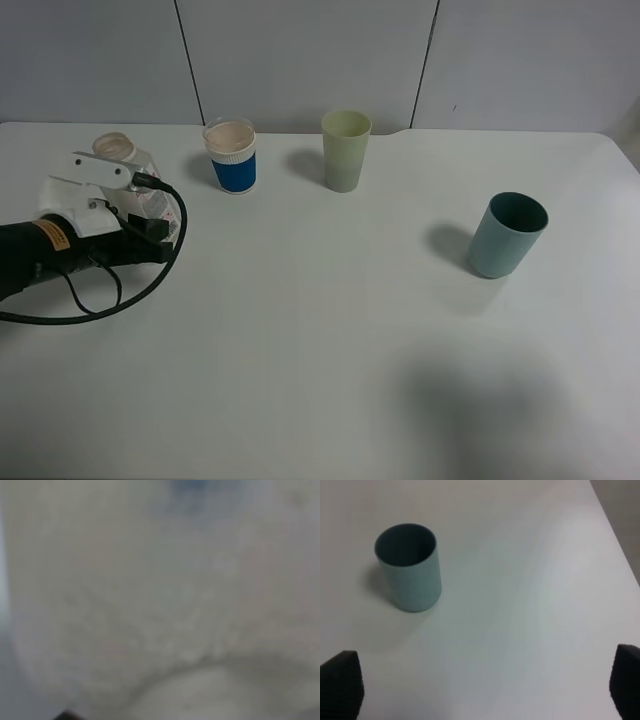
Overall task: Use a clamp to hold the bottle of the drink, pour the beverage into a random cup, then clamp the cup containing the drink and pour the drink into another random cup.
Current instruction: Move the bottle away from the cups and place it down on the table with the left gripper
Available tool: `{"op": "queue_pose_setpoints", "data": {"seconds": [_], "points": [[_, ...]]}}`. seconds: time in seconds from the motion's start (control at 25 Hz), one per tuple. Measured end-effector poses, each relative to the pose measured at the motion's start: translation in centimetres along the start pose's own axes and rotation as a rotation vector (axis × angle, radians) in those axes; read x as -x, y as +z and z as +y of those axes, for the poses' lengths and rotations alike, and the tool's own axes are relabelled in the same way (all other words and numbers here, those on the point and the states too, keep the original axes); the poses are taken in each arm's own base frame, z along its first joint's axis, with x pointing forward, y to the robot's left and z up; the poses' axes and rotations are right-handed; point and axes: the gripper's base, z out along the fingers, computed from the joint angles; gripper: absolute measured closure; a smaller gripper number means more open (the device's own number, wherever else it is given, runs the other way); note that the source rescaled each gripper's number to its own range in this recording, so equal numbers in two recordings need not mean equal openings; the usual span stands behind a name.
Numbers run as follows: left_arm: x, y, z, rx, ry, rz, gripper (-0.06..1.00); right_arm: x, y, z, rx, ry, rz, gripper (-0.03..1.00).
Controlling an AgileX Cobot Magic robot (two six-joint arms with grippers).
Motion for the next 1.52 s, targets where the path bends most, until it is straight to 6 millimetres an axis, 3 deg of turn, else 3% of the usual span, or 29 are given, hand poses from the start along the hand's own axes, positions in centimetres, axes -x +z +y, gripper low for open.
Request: {"op": "queue_pose_setpoints", "data": {"seconds": [0.56,1.52], "points": [[-2.0,1.2,-0.2,-0.031,0.020,0.048,0.94,0.0,0.0,0.0,0.000,0.000,0.000,0.00],[-1.9,1.2,-0.2,-0.034,0.060,0.038,0.94,0.0,0.0,0.0,0.000,0.000,0.000,0.00]]}}
